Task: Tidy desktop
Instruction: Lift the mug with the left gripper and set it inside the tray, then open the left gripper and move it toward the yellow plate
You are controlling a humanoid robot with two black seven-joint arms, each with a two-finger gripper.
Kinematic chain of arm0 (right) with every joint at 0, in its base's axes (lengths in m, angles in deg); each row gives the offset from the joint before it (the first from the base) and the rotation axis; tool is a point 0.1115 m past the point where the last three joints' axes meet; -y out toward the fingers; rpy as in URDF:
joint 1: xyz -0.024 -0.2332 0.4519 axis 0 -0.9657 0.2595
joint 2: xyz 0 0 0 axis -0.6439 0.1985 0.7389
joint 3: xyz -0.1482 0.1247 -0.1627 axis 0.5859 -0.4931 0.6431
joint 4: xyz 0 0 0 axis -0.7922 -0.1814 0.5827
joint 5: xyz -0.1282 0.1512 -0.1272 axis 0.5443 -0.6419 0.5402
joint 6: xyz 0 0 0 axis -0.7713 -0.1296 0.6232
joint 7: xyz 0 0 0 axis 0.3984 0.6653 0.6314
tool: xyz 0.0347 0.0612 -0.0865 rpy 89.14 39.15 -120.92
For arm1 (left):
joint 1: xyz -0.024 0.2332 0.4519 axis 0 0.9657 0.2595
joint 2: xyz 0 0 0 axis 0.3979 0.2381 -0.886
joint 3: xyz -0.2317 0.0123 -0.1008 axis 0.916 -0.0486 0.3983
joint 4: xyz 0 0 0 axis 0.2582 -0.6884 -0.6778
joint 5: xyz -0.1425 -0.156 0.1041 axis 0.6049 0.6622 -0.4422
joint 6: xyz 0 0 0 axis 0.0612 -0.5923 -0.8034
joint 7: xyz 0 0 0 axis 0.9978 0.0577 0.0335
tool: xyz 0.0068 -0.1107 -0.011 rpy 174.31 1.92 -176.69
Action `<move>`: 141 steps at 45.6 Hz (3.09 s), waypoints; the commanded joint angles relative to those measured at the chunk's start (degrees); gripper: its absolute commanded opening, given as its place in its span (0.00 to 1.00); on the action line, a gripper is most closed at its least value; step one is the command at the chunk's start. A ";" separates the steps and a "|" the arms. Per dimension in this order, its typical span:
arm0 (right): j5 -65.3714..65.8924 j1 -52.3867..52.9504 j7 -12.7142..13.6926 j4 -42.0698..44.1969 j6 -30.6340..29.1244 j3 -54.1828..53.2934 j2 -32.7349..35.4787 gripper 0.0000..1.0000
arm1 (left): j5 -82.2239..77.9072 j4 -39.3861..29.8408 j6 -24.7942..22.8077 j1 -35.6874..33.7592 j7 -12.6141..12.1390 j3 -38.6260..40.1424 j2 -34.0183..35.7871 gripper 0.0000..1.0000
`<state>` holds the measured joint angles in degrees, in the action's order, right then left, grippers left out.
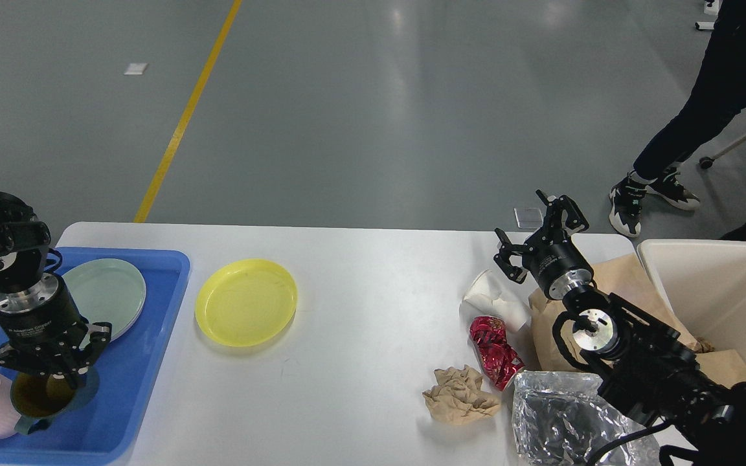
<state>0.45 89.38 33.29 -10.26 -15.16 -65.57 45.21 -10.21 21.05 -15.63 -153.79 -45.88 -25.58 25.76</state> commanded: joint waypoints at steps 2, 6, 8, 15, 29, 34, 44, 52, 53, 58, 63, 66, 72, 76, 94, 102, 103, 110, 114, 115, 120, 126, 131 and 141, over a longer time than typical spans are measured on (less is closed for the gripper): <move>-0.01 0.00 0.00 0.00 0.00 0.00 0.00 1.00 | -0.09 1.61 0.14 1.63 0.18 0.06 -0.19 0.00; 0.07 0.00 0.00 0.00 0.00 0.00 0.00 1.00 | 0.00 2.67 0.14 2.60 0.18 0.32 -0.19 0.00; 0.07 0.00 0.00 0.00 0.00 0.00 0.00 1.00 | -0.09 3.19 0.14 3.13 0.18 0.94 -0.19 0.00; -0.01 0.00 0.00 0.00 0.00 0.00 0.00 1.00 | 0.00 4.25 0.23 4.27 0.61 2.34 -0.19 0.00; -0.01 0.00 0.00 0.00 0.00 0.00 0.00 1.00 | 0.09 4.52 3.83 4.27 2.02 3.22 -0.55 0.00; 0.07 0.00 0.00 0.00 0.00 0.00 0.00 1.00 | 0.09 4.52 3.83 4.27 2.11 3.49 -0.55 0.00; 0.07 0.00 0.00 0.00 0.00 0.00 0.00 1.00 | 0.09 4.43 3.04 4.27 2.02 3.49 -0.55 0.01; -0.01 0.00 0.00 0.00 0.00 0.00 0.00 1.00 | 0.09 4.43 -0.47 4.27 2.20 3.49 -0.46 0.01; -0.01 0.00 0.00 0.00 0.00 0.00 0.00 1.00 | 0.09 4.43 -0.55 4.27 2.37 3.57 -0.46 0.01; -0.01 0.00 0.00 0.00 0.00 0.00 0.00 1.00 | 0.09 4.43 -0.55 4.27 2.46 3.57 -0.37 0.01; -0.01 0.00 0.00 0.00 0.00 0.00 0.00 1.00 | 0.17 4.43 -0.55 4.27 2.46 3.57 -0.37 0.02; -0.01 0.00 0.00 0.00 0.00 0.00 0.00 1.00 | 0.17 4.43 -0.55 4.36 2.46 3.57 -0.46 0.03; 0.07 0.00 0.00 0.00 0.00 0.00 0.00 1.00 | 0.17 4.43 -0.55 4.45 2.46 3.57 -0.46 0.19; -0.01 0.00 0.00 0.00 0.00 0.00 0.00 1.00 | 0.17 4.43 -0.55 4.45 2.46 3.49 -0.55 0.24; -0.01 0.00 0.00 0.00 0.00 0.00 0.00 1.00 | 0.00 4.43 -0.55 4.89 2.20 3.05 -0.55 0.63; -0.01 0.00 0.00 0.00 0.00 0.00 0.00 1.00 | 0.00 3.73 -0.55 4.10 2.37 2.96 -0.46 0.91; -0.01 0.00 0.00 0.00 0.00 0.00 0.00 1.00 | 0.00 3.55 -0.55 3.92 2.29 2.87 -0.37 0.94; -0.01 0.00 0.00 0.00 0.00 0.00 0.00 1.00 | 0.00 3.11 -0.55 1.03 2.02 2.43 -0.11 0.96; -0.01 0.00 0.00 0.00 0.00 0.00 0.00 1.00 | -0.09 2.32 -0.55 -2.57 2.20 1.47 -0.02 0.96; -0.01 0.00 0.00 0.00 0.00 0.00 0.00 1.00 | -0.09 2.23 -0.55 -3.54 2.28 1.29 -0.02 0.96; -0.01 0.00 0.00 0.00 0.00 0.00 0.00 1.00 | -0.09 0.57 -0.55 -9.60 2.02 1.11 0.07 0.96; 0.07 0.00 0.00 0.00 0.00 0.00 0.00 1.00 | -0.18 -1.81 -0.55 -15.41 1.85 1.03 0.07 0.96; -0.01 0.00 0.00 0.00 0.00 0.00 0.00 1.00 | -0.53 -3.22 -0.55 -19.19 1.67 1.03 -0.28 0.96; -0.01 0.00 0.00 0.00 0.00 0.00 0.00 1.00 | -0.62 -2.69 -0.55 -21.04 2.20 1.38 -3.88 0.96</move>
<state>0.49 89.38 33.28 -10.27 -15.16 -65.57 45.21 -10.82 17.95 -16.18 -174.71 -44.17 -24.49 24.14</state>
